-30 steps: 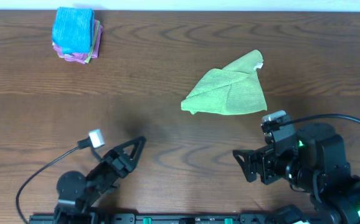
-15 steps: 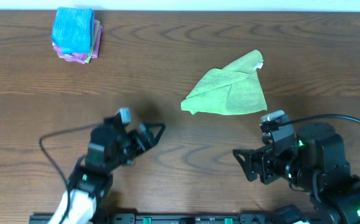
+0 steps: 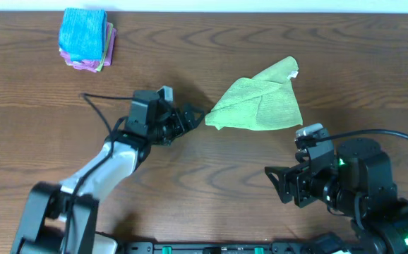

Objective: Fold the cloth
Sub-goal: 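Reach left gripper to the cloth's left corner and grasp it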

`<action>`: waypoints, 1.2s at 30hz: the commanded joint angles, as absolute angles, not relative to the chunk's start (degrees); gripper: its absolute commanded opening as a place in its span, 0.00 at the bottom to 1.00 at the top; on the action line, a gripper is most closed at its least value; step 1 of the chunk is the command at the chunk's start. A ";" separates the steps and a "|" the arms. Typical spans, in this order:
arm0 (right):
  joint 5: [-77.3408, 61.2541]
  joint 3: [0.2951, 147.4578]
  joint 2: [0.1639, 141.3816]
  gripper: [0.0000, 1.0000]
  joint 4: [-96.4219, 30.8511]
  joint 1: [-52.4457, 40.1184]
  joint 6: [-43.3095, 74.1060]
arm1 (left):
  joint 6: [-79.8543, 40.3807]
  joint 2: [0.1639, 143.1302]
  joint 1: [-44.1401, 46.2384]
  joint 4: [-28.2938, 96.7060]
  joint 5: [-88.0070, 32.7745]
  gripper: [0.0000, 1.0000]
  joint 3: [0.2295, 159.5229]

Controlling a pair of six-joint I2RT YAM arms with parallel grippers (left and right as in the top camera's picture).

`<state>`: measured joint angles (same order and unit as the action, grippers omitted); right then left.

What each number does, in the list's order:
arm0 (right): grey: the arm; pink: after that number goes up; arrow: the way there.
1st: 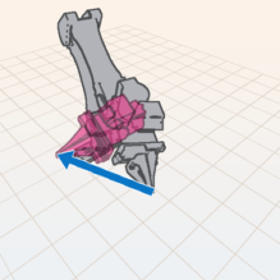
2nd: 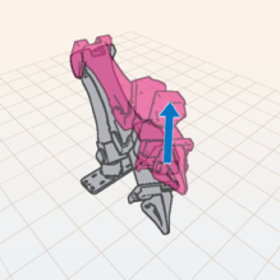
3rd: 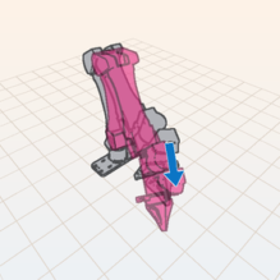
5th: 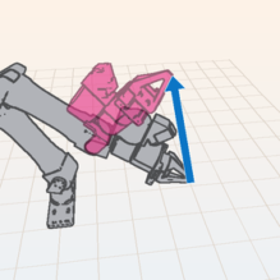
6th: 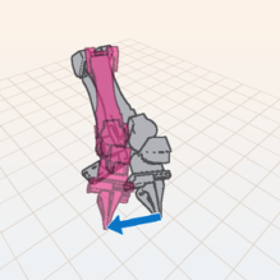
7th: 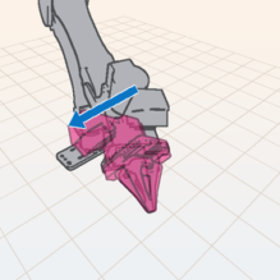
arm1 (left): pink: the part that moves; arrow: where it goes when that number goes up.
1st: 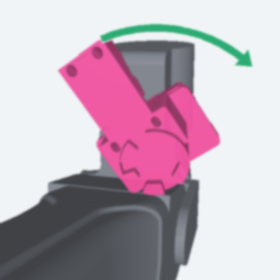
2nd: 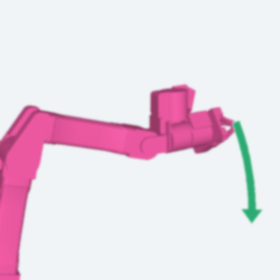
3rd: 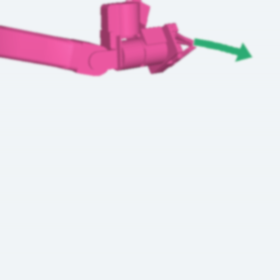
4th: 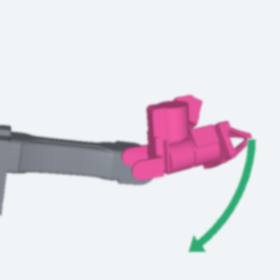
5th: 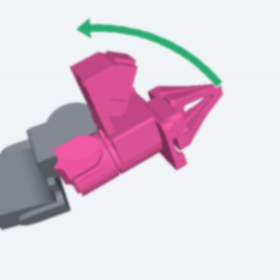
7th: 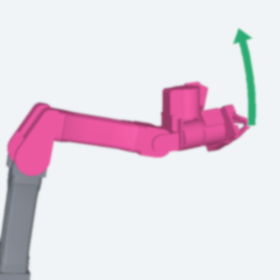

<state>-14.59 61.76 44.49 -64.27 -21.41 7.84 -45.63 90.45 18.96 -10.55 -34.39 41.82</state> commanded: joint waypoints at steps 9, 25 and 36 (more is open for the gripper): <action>-14.79 61.71 44.18 0.76 -63.20 -21.67 9.04 | -43.33 99.55 23.81 -15.09 -34.17 0.70 45.34; -14.81 61.71 44.18 0.75 -63.05 -21.67 9.04 | -45.93 101.32 24.60 -19.16 -32.21 0.61 45.34; -14.81 61.71 44.18 0.75 -63.02 -21.67 9.43 | -47.88 103.77 24.97 -19.99 -32.32 0.47 45.34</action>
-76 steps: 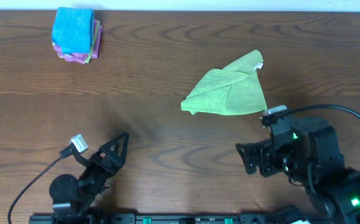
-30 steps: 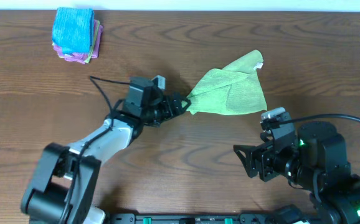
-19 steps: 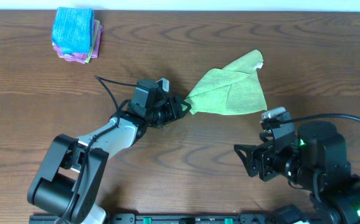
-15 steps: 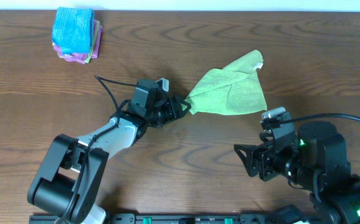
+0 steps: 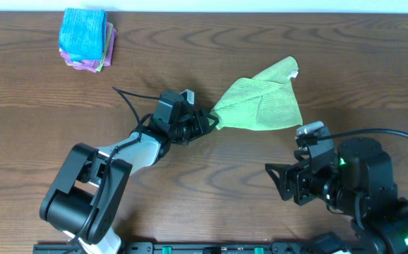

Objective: Fold the cloth
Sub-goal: 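Reach left gripper to the cloth's left corner and grasp it, then pull the cloth down-left with left gripper while right gripper approaches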

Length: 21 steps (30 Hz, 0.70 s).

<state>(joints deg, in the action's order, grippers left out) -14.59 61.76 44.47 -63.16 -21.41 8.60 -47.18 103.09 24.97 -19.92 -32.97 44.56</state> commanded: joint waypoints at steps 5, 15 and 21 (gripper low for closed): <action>-14.81 61.71 44.18 0.75 -63.02 -21.67 9.41 | -48.49 103.77 24.95 -19.99 -30.57 0.35 45.34; -14.79 61.71 44.18 0.74 -62.83 -21.67 9.41 | -48.49 103.77 25.02 -19.99 -28.34 0.08 45.34; -14.79 61.71 44.21 0.74 -62.46 -21.67 9.41 | -48.38 103.72 24.47 -14.02 -32.84 0.05 45.34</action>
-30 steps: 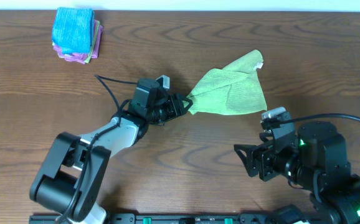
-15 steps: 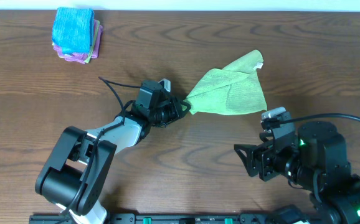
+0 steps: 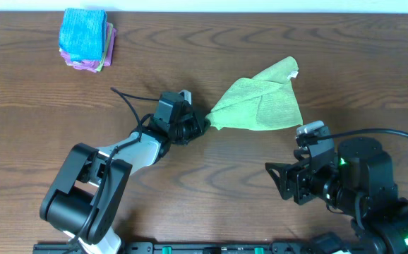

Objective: Fold the cloth
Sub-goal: 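Pull the cloth down-left with left gripper while right gripper approaches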

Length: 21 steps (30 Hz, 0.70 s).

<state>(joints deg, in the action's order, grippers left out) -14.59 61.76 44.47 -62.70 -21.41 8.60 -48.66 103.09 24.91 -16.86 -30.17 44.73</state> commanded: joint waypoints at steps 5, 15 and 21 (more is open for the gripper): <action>-10.20 61.71 44.25 0.73 -62.35 -21.67 9.41 | -46.74 103.70 24.43 1.54 -39.72 0.06 45.34; -2.96 61.71 46.74 0.70 -62.35 -21.67 9.39 | -43.46 100.57 24.45 18.94 -49.43 0.05 45.34; -2.79 61.71 49.34 0.67 -62.30 -21.67 9.39 | -39.09 93.51 24.45 28.69 -44.88 0.06 45.34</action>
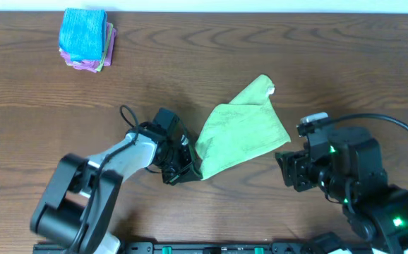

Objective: Fold the cloth
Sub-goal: 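Pull the cloth down-left with left gripper while right gripper approaches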

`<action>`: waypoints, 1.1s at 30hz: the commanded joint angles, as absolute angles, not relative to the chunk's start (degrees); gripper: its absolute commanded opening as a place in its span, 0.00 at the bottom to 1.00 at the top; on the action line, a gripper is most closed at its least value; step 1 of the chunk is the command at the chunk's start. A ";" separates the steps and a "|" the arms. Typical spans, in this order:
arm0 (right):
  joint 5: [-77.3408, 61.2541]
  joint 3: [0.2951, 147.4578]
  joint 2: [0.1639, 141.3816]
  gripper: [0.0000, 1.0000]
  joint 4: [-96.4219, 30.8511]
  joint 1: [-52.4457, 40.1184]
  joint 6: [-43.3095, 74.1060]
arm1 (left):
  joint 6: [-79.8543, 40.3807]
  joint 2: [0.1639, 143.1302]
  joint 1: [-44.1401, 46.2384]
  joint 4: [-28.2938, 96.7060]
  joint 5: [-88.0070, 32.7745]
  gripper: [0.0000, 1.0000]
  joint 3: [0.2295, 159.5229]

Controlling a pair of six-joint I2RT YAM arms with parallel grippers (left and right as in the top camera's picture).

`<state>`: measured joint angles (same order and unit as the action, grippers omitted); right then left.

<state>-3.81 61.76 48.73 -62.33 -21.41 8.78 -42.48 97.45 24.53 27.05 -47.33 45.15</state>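
The green cloth lies crumpled in a rough triangle at the table's middle, with its white-tagged tip pointing to the far right. My left gripper is shut on the cloth's near-left corner, low at the table. My right gripper stands just right of the cloth's near-right corner, apart from it, jaws apart and holding nothing.
A stack of folded cloths, blue on top with pink and green beneath, sits at the far left of the brown wooden table. The left arm's black cable loops over the table behind the wrist.
My left gripper has moved toward the table's front with the cloth's corner in it. The whole cloth has shifted nearer and to the left, and turned. The right gripper sits slightly farther back.
My left gripper first stood open a little left of the cloth's left corner. Then it was at that corner, and then shut on it. Now the corner and the cloth have come toward the front. The right arm stayed near the front right throughout.
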 commanded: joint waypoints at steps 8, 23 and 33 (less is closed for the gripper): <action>-2.81 61.71 49.78 0.67 -61.04 -21.67 9.39 | -38.50 77.12 26.79 35.16 -33.34 0.05 45.34; -2.83 61.71 49.78 0.71 -57.71 -21.67 9.39 | -43.70 72.18 38.74 49.30 -14.33 0.45 46.09; -3.22 61.19 51.40 0.02 -62.35 -21.67 9.15 | -36.56 73.17 38.61 27.99 -0.12 0.61 46.44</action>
